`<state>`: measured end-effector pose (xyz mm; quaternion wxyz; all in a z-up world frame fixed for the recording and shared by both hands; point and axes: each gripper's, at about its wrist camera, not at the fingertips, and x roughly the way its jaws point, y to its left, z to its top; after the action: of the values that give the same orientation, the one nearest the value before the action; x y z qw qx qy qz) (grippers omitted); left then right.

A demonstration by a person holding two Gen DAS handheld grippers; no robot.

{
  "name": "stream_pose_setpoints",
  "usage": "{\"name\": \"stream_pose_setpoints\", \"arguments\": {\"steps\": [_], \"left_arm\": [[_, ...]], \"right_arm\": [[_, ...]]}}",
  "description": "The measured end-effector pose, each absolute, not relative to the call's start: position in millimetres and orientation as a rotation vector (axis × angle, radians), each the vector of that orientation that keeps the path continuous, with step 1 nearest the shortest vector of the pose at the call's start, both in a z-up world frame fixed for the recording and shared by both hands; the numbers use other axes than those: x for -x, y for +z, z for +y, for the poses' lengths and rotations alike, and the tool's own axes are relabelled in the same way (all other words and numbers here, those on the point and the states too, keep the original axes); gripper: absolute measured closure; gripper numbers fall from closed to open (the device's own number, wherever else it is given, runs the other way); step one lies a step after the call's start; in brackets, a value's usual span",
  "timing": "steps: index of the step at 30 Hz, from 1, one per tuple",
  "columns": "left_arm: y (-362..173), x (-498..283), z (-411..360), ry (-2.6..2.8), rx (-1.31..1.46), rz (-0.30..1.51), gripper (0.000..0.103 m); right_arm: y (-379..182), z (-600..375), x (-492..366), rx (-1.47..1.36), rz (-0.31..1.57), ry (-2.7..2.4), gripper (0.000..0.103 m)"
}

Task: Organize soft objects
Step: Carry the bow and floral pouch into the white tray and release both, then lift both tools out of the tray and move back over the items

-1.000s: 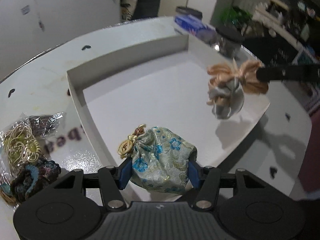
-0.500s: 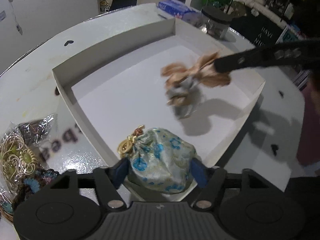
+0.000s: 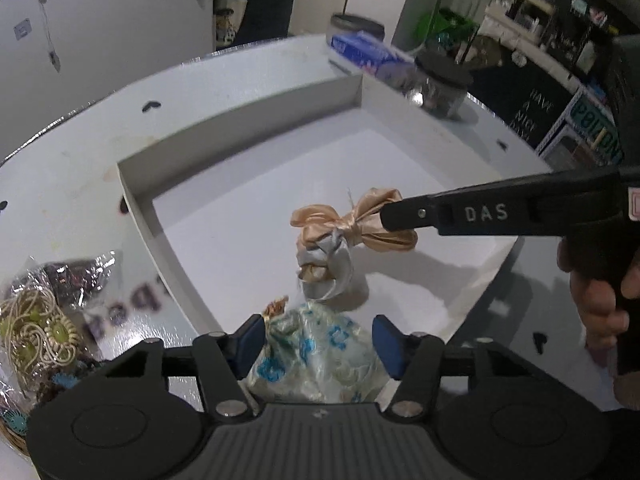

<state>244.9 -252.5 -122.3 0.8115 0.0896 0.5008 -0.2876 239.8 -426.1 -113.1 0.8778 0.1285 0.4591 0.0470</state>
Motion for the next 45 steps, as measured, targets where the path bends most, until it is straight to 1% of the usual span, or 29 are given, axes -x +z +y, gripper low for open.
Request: {"name": "stream_pose_setpoints", "arguments": {"steps": [4, 6, 7, 9, 11, 12, 15, 17, 18, 20, 21, 24, 27, 34, 38, 45], "left_arm": [[-130.4, -244.1, -253.6, -0.625, -0.224, 1.096, 0.046], [-132.8, -244.1, -253.1, -0.629, -0.233, 1.098, 0.046], [-133.2, -244.5, -252.8, -0.631, -0.231, 1.098, 0.046], [-134.0, -245.5, -251.5, -0.635, -0.227, 1.097, 0.047], [-135.4, -245.6, -249.6, -0.636, -0.225, 1.096, 0.047], [-135.8, -245.5, -248.5, -0.637, -0.223, 1.096, 0.048], [-136.1, -244.3, -245.6, -0.635, -0.217, 1.097, 0.049], [-136.6, -244.1, -244.5, -0.633, -0.219, 1.099, 0.049], [-136.7, -243.9, -244.4, -0.63, -0.219, 1.101, 0.05], [-137.3, -243.7, -243.1, -0.623, -0.218, 1.107, 0.05], [-137.5, -243.8, -242.4, -0.622, -0.217, 1.109, 0.05], [-139.3, -243.4, -241.1, -0.614, -0.207, 1.117, 0.05], [-139.5, -244.8, -240.3, -0.603, -0.193, 1.115, 0.05], [-137.7, -244.5, -237.9, -0.588, -0.162, 1.102, 0.05], [-131.9, -241.6, -234.5, -0.576, -0.149, 1.084, 0.05], [-106.7, -231.5, -225.4, -0.537, -0.099, 1.009, 0.049]], "right_arm": [[-124.0, -420.7, -232.9, -0.26, 1.018, 0.102, 0.089], [-124.4, -417.6, -224.5, -0.213, 1.047, 0.113, 0.086], [-124.2, -415.8, -219.2, -0.186, 1.069, 0.129, 0.081], [-123.5, -412.7, -210.9, -0.147, 1.124, 0.17, 0.075], [-118.6, -411.6, -202.8, -0.108, 1.15, 0.189, 0.065], [-114.9, -412.9, -200.7, -0.1, 1.145, 0.191, 0.064], [-101.2, -423.3, -204.4, -0.129, 1.094, 0.184, 0.064], [-99.4, -429.3, -217.6, -0.15, 1.061, 0.156, 0.066], [-102.3, -432.2, -226.0, -0.162, 1.051, 0.131, 0.068], [-111.4, -438.9, -245.0, -0.205, 1.046, 0.074, 0.077], [-116.5, -441.7, -253.0, -0.228, 1.053, 0.048, 0.079], [-135.8, -445.6, -271.0, -0.262, 1.082, 0.023, 0.079], [-155.0, -439.2, -272.2, -0.234, 1.175, 0.034, 0.081], [-151.0, -418.0, -236.0, -0.139, 1.218, 0.17, 0.079], [-144.6, -415.2, -224.7, -0.107, 1.206, 0.177, 0.079], [-110.5, -431.6, -216.9, -0.136, 1.086, 0.17, 0.078]]}}
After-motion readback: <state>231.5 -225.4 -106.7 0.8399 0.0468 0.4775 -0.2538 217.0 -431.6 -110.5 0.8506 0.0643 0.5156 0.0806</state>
